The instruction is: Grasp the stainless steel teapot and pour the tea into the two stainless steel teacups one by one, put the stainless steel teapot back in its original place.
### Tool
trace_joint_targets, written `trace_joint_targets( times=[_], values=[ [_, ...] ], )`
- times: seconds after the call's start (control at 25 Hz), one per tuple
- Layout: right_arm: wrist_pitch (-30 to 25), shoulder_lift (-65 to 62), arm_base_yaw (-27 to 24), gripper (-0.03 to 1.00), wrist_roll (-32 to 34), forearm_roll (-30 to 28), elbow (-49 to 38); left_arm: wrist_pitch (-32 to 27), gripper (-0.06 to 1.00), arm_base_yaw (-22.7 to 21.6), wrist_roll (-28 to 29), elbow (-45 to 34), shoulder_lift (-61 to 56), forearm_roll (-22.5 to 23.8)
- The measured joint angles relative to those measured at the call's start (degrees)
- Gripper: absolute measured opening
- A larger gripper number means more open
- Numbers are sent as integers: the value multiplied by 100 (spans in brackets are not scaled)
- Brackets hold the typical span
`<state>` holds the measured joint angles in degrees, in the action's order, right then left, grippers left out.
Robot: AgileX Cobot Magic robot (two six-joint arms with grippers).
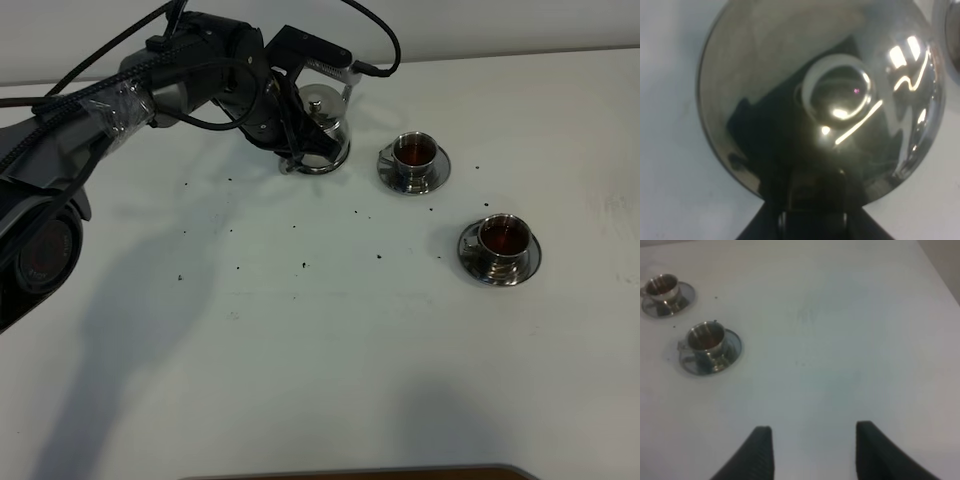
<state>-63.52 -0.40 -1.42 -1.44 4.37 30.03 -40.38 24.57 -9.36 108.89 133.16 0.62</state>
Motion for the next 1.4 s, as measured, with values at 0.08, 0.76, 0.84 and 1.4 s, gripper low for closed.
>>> trace_joint_targets(
  times=[0.08,0.76,0.84,1.4],
  values=[
    [0,0,0,39,0,0,0,27,26,0,0,0,4,0],
    [0,0,0,39,-8,0,0,26,26,-112,5,0,11,-18],
    [0,0,0,39,-8,0,0,26,26,-124,5,0,11,-18],
    [0,0,0,39,-2,0,0,21,28,-134,10,0,11,-62]
  ],
)
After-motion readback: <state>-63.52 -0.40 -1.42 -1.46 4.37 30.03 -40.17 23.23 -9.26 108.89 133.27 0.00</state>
